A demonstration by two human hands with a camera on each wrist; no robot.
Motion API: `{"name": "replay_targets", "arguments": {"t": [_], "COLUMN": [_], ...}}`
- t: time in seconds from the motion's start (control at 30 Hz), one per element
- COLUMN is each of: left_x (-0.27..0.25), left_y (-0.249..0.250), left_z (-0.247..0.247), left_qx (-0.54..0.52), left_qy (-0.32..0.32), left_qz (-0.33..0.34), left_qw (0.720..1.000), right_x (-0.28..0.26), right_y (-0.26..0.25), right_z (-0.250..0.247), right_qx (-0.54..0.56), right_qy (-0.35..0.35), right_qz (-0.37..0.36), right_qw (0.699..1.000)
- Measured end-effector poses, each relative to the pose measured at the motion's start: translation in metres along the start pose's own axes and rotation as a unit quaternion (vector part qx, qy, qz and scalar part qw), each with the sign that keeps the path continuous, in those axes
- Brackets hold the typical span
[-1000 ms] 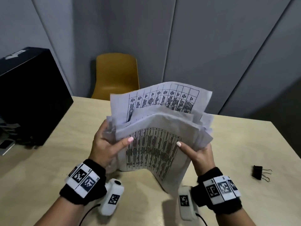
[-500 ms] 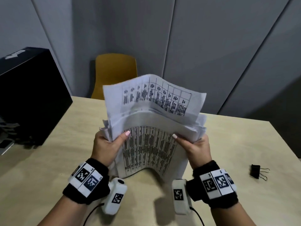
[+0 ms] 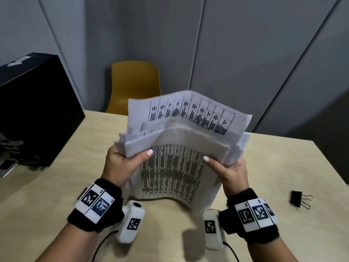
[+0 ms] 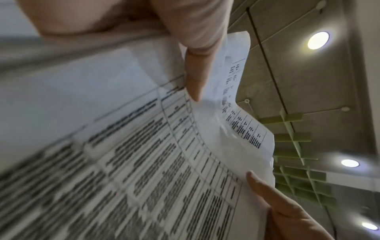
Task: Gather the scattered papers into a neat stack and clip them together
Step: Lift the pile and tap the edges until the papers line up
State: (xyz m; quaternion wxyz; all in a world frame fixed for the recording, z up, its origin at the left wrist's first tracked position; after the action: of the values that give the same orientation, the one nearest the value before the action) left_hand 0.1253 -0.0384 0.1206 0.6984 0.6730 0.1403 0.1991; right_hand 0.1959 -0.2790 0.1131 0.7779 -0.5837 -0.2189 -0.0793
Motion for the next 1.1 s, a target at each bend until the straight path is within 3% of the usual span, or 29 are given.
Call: {"name": "replay_targets", "arguments": {"t": [0.2, 0.4, 0.57, 0.7, 0.77, 0.87, 0.97, 1.03, 1.1], "left_x": [-0.012, -0.006, -0.010, -0.010, -0.012, -0.016, -0.016, -0.019, -0.022], "left_y": [-0.007, -0.006, -0.007, -0.007, -0.006, -0.002, 0.006, 0.015, 0.025], "left_z": [0.008, 0.001, 0.004, -0.001, 0.004, 0.012, 0.006, 0.003, 0.005], "left_qx": [-0.031, -0.042, -0.009, -0.025, -0.010, 0.026, 0.110, 0.200, 0.267], "left_qy": [-0.019, 0.012, 0.000, -0.003, -0.019, 0.003, 0.064, 0.089, 0.105], "left_qz": [-0.017, -0.001, 0.015, 0.016, 0.034, 0.071, 0.132, 0.198, 0.252], "left_qw": [0.999, 0.999, 1.000, 1.000, 0.999, 0.997, 0.983, 0.956, 0.924], "right_x": [-0.008, -0.004, -0.005, -0.004, -0.006, -0.005, -0.001, 0.001, 0.002], "right_y": [0.011, 0.011, 0.007, 0.004, 0.002, -0.006, -0.024, -0.035, -0.042], "right_z": [-0.001, -0.005, 0.004, 0.000, 0.007, 0.020, 0.021, 0.019, 0.020], "right_qx": [0.011, 0.008, -0.059, -0.060, -0.083, -0.107, -0.132, -0.189, -0.298], "right_qy": [0.001, 0.023, -0.020, 0.041, 0.028, 0.024, 0.056, 0.047, 0.019], "right_qz": [0.047, 0.031, 0.038, 0.027, 0.024, -0.033, -0.148, -0.226, -0.295], "right_qw": [0.999, 0.999, 0.997, 0.997, 0.996, 0.993, 0.979, 0.954, 0.907]}}
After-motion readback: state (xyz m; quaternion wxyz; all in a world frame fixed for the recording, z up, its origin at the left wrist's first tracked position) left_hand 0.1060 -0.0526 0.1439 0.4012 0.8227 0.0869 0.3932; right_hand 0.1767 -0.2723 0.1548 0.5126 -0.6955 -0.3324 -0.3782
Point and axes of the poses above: each hand's wrist, its own x-axis towards the middle knuckle, its own z-axis out of the palm, y = z × x, the point moved 1 cm from there along x, towards the middle knuckle, and after that the axes turned 12 degrees about -z, right-handed, at the moved point
